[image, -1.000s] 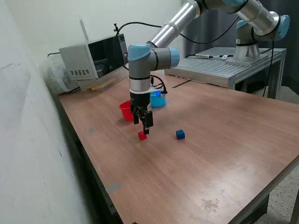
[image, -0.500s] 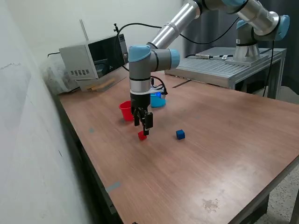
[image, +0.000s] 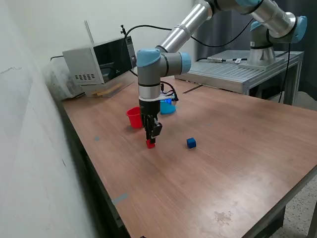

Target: Place red objects in the red bin, and blue objects in the blue bin.

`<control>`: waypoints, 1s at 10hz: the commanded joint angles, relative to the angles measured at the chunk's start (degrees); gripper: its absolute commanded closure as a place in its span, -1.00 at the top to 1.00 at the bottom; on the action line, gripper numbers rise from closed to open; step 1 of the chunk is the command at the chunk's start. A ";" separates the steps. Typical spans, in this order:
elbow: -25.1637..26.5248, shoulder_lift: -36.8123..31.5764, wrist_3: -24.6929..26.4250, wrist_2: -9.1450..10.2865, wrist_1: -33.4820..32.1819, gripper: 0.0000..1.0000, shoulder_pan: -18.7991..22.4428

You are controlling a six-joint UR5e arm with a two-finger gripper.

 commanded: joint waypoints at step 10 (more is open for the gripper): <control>0.19 -11.38 -5.91 -0.47 2.34 -1.00 -4.83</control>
